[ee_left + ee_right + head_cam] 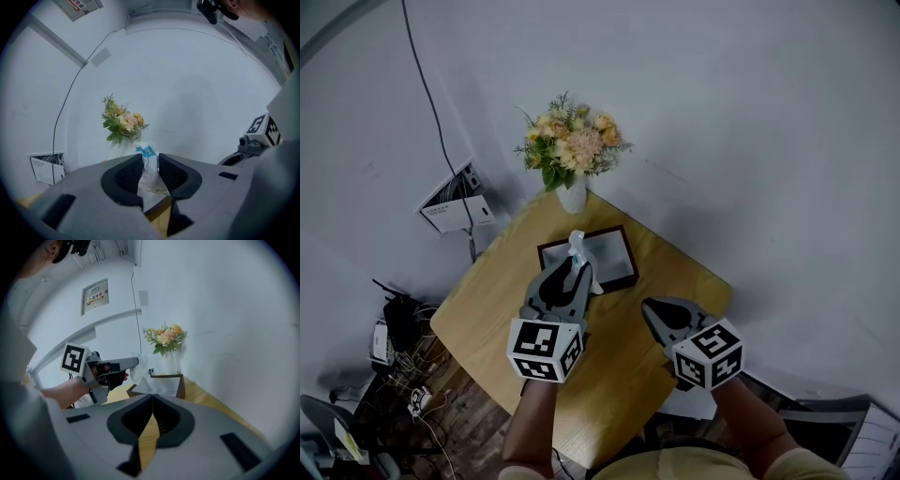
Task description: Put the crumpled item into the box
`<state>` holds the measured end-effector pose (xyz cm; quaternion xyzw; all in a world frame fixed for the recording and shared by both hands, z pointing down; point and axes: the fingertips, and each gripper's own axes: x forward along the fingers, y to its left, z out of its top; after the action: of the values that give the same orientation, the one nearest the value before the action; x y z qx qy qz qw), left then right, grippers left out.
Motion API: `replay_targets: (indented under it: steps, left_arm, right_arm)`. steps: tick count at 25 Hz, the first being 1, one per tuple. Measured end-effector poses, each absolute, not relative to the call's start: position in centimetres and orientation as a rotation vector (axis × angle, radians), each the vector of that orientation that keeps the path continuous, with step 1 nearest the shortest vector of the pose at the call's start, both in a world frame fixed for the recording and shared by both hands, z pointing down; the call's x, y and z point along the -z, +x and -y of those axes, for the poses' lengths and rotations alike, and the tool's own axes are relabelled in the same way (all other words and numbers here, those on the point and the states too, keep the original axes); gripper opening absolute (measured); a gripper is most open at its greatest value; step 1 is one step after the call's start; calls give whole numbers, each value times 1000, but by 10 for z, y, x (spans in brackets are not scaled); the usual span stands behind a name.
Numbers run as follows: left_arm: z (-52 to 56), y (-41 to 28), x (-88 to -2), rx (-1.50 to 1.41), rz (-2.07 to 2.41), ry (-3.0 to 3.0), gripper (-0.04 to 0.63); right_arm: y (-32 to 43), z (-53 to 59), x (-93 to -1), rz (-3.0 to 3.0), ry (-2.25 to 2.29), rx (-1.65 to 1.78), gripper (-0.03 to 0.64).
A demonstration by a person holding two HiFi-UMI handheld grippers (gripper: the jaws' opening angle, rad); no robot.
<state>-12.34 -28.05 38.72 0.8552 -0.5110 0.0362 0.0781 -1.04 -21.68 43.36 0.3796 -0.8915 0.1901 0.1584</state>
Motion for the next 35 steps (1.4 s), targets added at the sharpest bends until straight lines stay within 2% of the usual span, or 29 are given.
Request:
replay_targets:
  steps: [14, 22, 23, 26, 27, 32, 35]
  left_arm:
    - [320, -102, -414, -551, 1417, 2792, 117]
    - [329, -90, -452, -699, 1227, 2772, 118]
    - [329, -89, -451, -698, 1213, 2778, 122]
    - [327, -86, -444, -641, 1190, 2783, 193]
    - [326, -86, -442, -621, 1196, 2778, 193]
    - [316, -95, -424, -487, 1300, 2749, 188]
    - [306, -100, -412, -420, 1362, 2735, 124]
  right_arm:
    - [-6, 223, -448, 2511, 1117, -604, 31]
    - [-4, 221, -453, 2501, 1121, -622, 31]
    - [-4, 221, -453, 2499, 1121, -626, 31]
    - [-2, 220, -456, 2493, 1122, -636, 31]
    - [-1, 219, -456, 2494, 1123, -638, 31]
    - [1, 217, -452, 2510, 1123, -635, 30]
    - [2, 216, -450, 2525, 1118, -631, 31]
